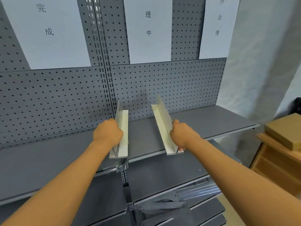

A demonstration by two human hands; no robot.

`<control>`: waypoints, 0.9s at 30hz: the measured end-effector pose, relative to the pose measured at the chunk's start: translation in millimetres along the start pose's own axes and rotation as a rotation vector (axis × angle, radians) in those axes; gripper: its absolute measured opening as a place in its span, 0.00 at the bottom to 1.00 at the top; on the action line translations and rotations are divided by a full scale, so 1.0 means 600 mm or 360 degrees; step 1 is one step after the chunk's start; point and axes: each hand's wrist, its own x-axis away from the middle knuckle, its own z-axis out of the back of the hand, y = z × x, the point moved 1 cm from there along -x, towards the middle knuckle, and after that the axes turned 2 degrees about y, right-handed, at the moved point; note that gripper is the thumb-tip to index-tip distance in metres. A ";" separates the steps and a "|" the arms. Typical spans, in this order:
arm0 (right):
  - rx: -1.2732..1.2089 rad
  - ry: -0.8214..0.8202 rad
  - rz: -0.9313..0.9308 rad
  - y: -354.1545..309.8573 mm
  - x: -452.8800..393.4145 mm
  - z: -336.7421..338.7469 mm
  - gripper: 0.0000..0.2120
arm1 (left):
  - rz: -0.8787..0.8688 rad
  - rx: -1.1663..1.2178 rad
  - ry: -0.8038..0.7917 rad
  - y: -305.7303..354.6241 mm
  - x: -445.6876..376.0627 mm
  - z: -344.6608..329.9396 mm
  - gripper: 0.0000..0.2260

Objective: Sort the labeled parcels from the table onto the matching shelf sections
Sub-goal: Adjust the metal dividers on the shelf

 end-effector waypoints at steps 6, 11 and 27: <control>-0.0051 -0.0100 0.0145 0.017 -0.052 0.001 0.14 | 0.0230 -0.0079 -0.0074 -0.010 0.009 -0.022 0.04; -0.0080 -0.0203 0.0311 0.024 -0.078 0.003 0.14 | 0.0405 -0.0140 -0.0099 0.001 0.022 -0.040 0.05; -0.0151 -0.0345 0.0416 0.073 -0.108 -0.011 0.13 | 0.0521 -0.0381 -0.0119 0.014 0.015 -0.074 0.10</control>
